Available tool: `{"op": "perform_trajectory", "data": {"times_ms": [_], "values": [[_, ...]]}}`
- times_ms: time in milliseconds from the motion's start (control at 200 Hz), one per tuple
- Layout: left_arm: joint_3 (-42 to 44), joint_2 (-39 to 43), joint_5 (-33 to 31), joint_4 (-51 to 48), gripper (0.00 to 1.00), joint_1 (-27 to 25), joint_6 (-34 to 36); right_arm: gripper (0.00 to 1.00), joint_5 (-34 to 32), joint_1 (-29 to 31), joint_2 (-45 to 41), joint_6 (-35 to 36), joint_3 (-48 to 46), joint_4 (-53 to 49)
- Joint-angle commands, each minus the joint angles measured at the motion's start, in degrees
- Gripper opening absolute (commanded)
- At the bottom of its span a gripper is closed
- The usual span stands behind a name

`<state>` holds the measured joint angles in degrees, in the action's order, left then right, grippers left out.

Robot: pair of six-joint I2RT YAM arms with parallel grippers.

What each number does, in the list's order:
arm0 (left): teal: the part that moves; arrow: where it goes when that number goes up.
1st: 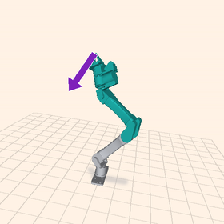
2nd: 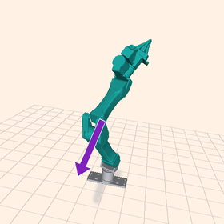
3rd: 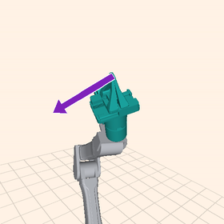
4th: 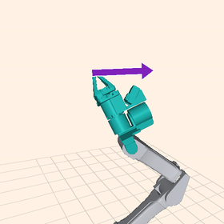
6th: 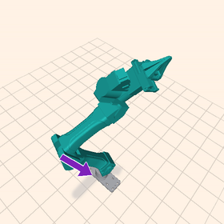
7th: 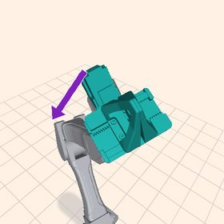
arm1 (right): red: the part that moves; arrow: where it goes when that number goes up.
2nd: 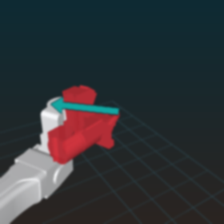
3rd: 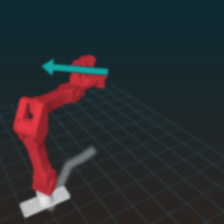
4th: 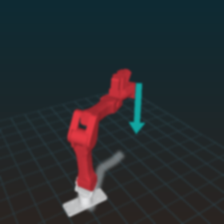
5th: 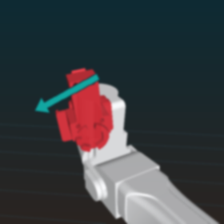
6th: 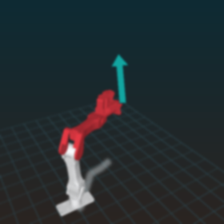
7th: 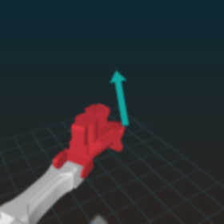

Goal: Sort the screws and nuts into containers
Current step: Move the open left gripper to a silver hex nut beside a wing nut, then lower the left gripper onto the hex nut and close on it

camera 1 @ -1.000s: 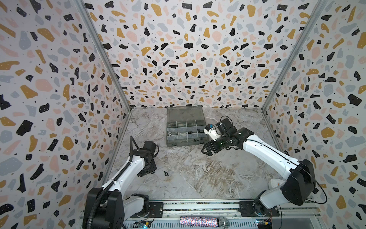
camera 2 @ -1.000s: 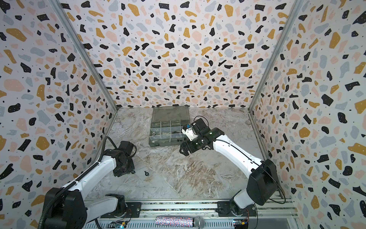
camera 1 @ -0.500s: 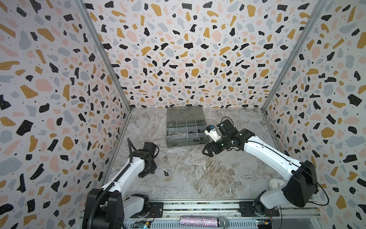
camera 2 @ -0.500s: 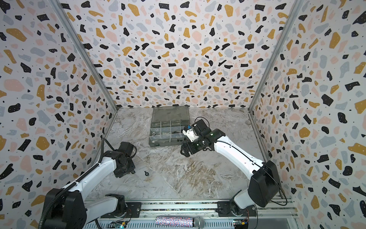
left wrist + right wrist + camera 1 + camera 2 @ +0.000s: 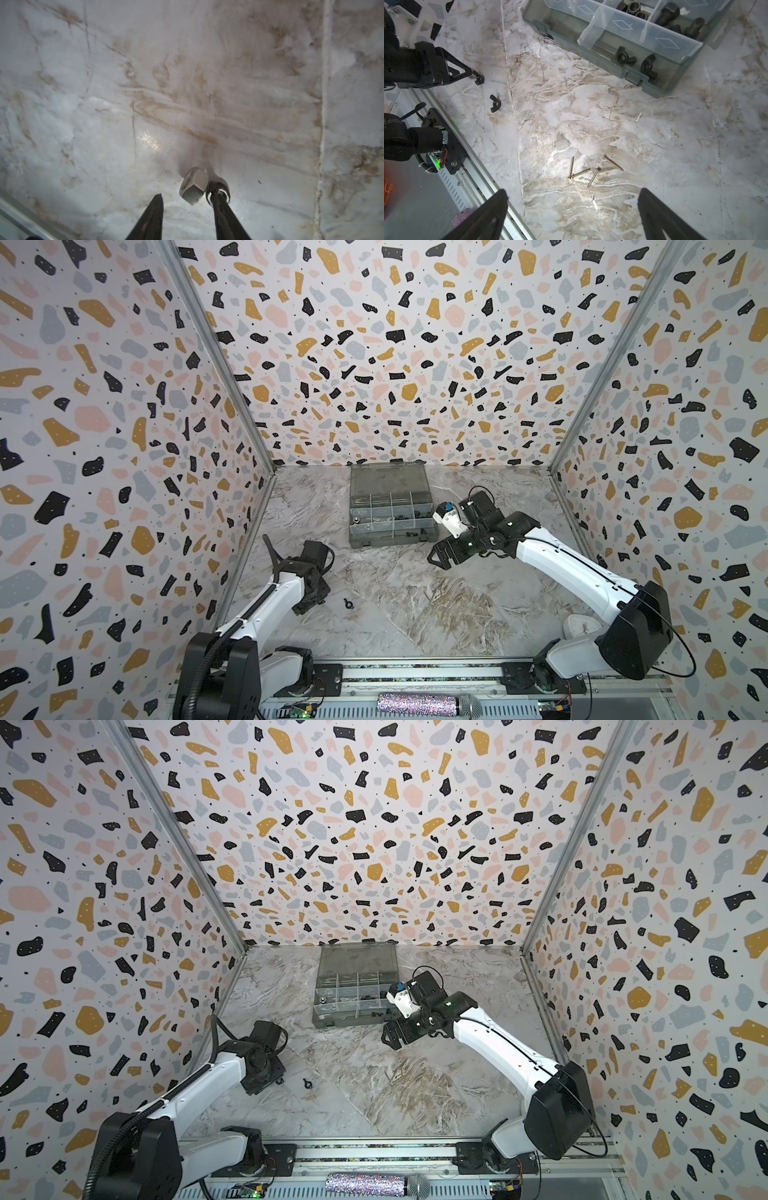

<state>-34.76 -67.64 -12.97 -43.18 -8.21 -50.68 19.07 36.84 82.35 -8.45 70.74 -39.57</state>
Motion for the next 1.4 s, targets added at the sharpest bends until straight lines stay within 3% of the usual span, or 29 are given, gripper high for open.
{"op": "perform_trajectory", "data": {"times_ms": [0,260,1221,1397], "values": [[0.85,-0.65,-0.43,1.03,0.38,0.73,-0.92,0.99,-0.5,-0.19,-1.71,0.68,-0.23,0.02],[1.37,-0.3,0.1,1.78,0.23,0.91,-0.65,0.99,-0.5,-0.2,-1.41,0.54,0.0,-0.12],[1.96,-5.0,0.4,5.87,0.22,1.88,1.71,0.99,-1.24,-0.33,-1.22,0.71,-0.32,-0.55],[1.2,-5.43,0.21,5.56,0.13,2.14,2.72,0.99,-1.32,-0.54,-1.09,0.71,-0.03,-0.73]]}}
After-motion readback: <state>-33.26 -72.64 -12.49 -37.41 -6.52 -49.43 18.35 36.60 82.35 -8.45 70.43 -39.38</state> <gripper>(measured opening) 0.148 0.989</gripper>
